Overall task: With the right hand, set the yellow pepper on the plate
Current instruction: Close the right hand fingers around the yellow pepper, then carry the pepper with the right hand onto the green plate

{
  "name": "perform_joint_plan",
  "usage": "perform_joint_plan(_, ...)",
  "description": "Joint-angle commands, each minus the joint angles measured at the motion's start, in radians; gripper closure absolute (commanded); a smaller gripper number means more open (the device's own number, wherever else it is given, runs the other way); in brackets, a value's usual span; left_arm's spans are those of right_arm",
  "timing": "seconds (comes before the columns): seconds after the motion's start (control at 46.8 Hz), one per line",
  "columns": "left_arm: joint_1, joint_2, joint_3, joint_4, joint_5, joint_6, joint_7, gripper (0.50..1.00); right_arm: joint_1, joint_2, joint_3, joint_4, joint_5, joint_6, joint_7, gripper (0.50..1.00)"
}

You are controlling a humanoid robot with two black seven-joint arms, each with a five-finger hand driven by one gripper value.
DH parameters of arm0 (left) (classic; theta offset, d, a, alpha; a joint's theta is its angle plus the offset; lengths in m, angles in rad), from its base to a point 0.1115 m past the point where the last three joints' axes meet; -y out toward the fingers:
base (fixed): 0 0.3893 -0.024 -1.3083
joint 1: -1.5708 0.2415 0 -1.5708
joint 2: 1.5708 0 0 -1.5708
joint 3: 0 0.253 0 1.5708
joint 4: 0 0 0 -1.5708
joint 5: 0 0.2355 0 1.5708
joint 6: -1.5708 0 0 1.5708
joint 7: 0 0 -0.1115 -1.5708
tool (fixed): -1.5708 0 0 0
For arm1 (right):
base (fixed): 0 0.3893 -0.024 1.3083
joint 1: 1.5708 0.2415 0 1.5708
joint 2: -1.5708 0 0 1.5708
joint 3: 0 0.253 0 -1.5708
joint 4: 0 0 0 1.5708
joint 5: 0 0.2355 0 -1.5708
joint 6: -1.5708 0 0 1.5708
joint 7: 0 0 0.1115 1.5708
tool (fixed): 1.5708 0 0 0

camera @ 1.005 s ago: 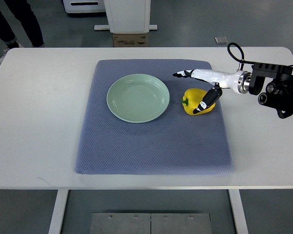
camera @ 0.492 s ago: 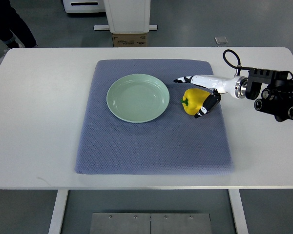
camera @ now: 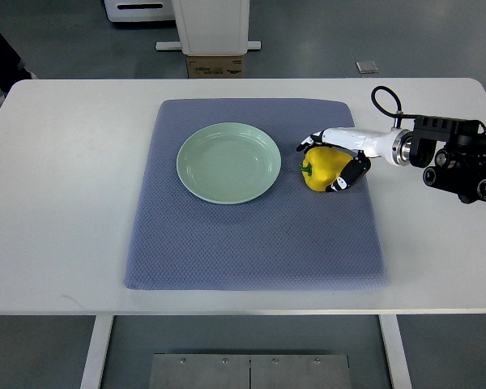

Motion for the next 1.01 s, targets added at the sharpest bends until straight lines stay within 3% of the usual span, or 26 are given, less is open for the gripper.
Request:
perform_joint_plan(0.0, 0.001, 0.0, 0.0, 0.0, 0.0, 0.0, -0.001, 0.5, 0.001, 0.001, -0.001, 0.0, 0.0, 0.0, 0.0, 0.973)
perform_joint_plan(0.021, 0.001, 0.0, 0.0, 0.0, 0.0, 0.0, -0.001, 0.5, 0.001, 0.001, 0.0, 0.0, 0.0, 0.0, 0.0, 1.0)
perform_joint_plan(0.15, -0.001, 0.0, 0.0, 0.0, 0.0, 0.0, 0.001, 0.5, 0.001, 0.004, 0.0, -0.004, 0.0, -0.001, -0.001, 1.0)
perform_joint_plan(0.278, -0.001, 0.0, 0.0, 0.0, 0.0, 0.0, 0.001, 0.5, -0.003, 0.03, 0.002, -0.044, 0.01, -0.033, -0.049, 1.0)
perform_joint_plan(0.642, 0.001, 0.0, 0.0, 0.0, 0.0, 0.0, 0.001, 0.5, 0.022, 0.041, 0.008, -0.038, 0.014, -0.03, -0.044, 1.0)
perform_joint_plan(0.984, 0.001, 0.0, 0.0, 0.0, 0.0, 0.0, -0.001, 0.5, 0.108, 0.155, 0.006, -0.037, 0.08, -0.024, -0.051, 1.0)
